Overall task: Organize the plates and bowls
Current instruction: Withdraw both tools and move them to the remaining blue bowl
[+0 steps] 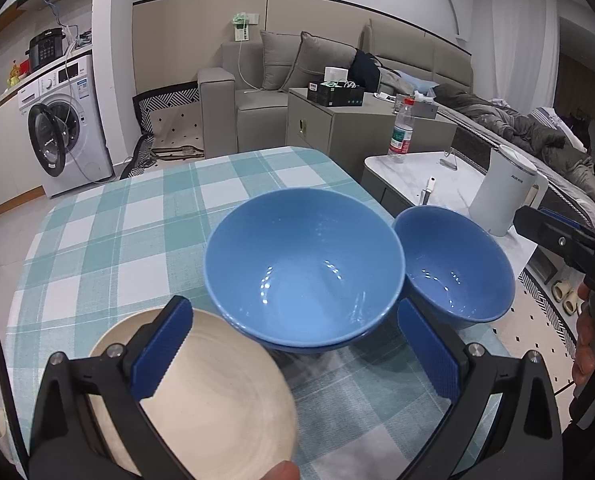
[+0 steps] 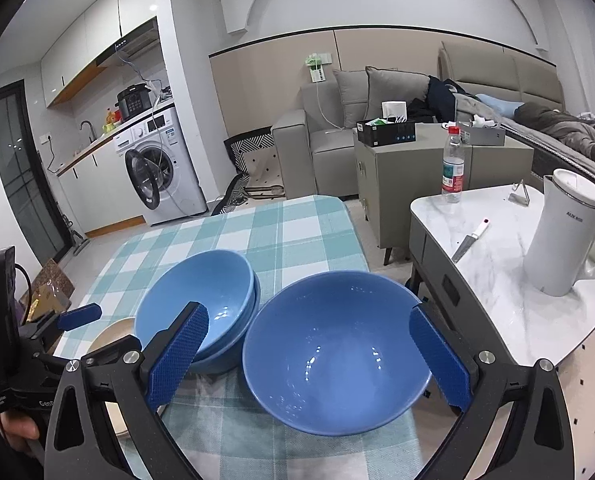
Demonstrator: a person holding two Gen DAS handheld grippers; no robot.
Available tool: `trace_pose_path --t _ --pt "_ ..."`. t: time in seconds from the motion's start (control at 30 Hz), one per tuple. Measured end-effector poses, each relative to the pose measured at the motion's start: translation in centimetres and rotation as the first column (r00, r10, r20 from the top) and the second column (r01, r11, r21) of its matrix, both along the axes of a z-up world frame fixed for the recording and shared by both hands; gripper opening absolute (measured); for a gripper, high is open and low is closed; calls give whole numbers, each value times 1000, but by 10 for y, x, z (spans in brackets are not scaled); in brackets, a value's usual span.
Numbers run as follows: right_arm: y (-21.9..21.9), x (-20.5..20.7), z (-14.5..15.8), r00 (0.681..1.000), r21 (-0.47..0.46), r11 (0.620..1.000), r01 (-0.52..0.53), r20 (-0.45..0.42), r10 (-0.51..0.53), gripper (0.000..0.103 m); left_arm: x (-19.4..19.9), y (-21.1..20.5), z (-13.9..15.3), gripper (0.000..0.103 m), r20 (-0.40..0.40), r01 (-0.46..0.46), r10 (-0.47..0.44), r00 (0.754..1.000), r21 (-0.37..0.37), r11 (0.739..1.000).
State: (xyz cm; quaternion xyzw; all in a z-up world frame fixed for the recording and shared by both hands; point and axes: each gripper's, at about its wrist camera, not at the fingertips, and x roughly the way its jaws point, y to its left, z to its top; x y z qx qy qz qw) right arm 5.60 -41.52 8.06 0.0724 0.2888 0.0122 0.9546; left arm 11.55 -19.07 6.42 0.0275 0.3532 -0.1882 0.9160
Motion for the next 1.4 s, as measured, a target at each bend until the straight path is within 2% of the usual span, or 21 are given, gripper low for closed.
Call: trace_pose_path --t 0.57,0.83,1.17,1.4 --pt "-30 -1 -10 997 -4 999 54 -48 -54 102 -15 -24 -1 103 19 -13 12 1000 11 1000" --pt "-49 -1 -16 994 18 996 89 -59 -88 102 -11 -37 -4 103 -11 -8 9 1000 9 1000" --pt "-78 4 -32 985 62 987 145 -102 -138 102 -7 -62 -7 103 -20 37 -37 999 8 999" --pt "-86 8 -41 981 75 984 160 -123 -150 102 -5 -76 -13 102 -58 80 -81 995 -29 996"
